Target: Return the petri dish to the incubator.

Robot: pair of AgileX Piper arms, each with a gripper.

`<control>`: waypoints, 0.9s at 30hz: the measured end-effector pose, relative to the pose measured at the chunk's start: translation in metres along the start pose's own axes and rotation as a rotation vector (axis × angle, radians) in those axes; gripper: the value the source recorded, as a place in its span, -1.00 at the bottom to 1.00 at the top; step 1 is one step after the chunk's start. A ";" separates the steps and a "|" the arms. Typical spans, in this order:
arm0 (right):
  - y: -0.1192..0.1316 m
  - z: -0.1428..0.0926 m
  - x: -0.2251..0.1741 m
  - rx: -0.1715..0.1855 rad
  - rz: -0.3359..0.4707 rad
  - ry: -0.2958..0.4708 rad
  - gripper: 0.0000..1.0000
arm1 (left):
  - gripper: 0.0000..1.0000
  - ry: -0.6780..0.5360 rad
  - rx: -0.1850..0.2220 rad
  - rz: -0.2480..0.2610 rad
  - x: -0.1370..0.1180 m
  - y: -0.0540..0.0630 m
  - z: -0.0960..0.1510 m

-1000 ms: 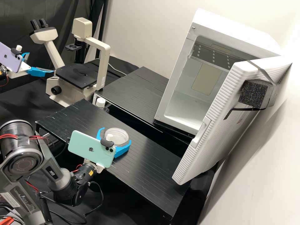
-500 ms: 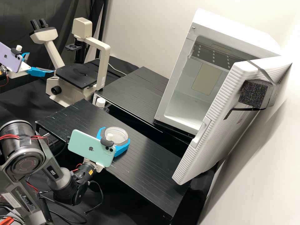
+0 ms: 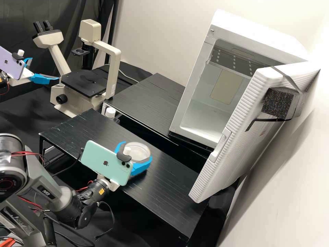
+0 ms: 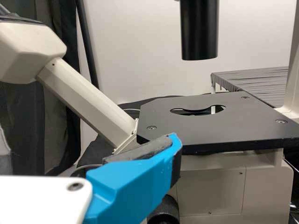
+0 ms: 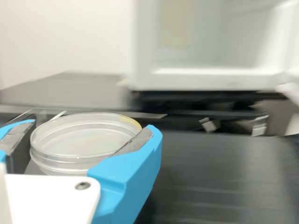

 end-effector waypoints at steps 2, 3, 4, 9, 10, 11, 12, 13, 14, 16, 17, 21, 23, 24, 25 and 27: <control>0.004 0.003 0.000 0.004 0.049 -0.032 -1.00 | 1.00 0.000 0.000 0.000 0.000 0.000 0.000; 0.006 0.005 0.001 0.008 0.070 -0.049 -1.00 | 1.00 0.000 0.000 0.000 0.000 0.000 0.000; 0.009 0.007 0.005 0.003 0.083 -0.060 -1.00 | 1.00 0.000 0.000 0.000 0.000 0.000 0.000; 0.034 0.018 0.038 -0.022 0.158 -0.078 -1.00 | 1.00 0.000 0.000 0.000 0.000 0.000 0.000; 0.041 0.020 0.049 -0.029 0.178 -0.078 -1.00 | 1.00 0.000 0.000 0.000 0.000 0.000 0.000; 0.046 0.023 0.056 -0.031 0.197 -0.082 -1.00 | 1.00 0.000 0.000 0.000 0.000 0.000 0.000; 0.052 0.025 0.064 -0.031 0.219 -0.083 -1.00 | 1.00 0.000 0.000 0.000 0.000 0.000 0.000; 0.056 0.027 0.071 -0.032 0.233 -0.083 -1.00 | 1.00 0.000 0.000 0.000 0.000 0.000 0.000; 0.062 0.030 0.079 -0.032 0.252 -0.082 -1.00 | 1.00 0.000 0.000 0.000 0.000 0.000 0.000; 0.071 0.033 0.094 -0.028 0.286 -0.077 -1.00 | 1.00 0.000 0.000 0.000 0.000 0.000 0.000; 0.076 0.035 0.104 -0.027 0.303 -0.069 -1.00 | 1.00 0.000 0.000 0.000 0.000 0.000 0.000; 0.091 0.035 0.135 -0.040 0.344 -0.049 -1.00 | 1.00 0.000 0.000 0.000 0.000 0.000 0.000; 0.096 0.034 0.149 -0.048 0.344 -0.038 -1.00 | 1.00 0.000 0.000 0.000 0.000 0.000 0.000; 0.096 0.034 0.155 -0.047 0.336 -0.041 -1.00 | 1.00 0.000 0.000 0.000 0.000 0.000 0.000; 0.100 0.033 0.162 -0.050 0.336 -0.036 -1.00 | 1.00 0.000 0.000 0.000 0.000 0.000 0.000; 0.102 0.034 0.177 -0.051 0.324 -0.037 -1.00 | 1.00 0.000 0.000 0.000 0.000 0.000 0.000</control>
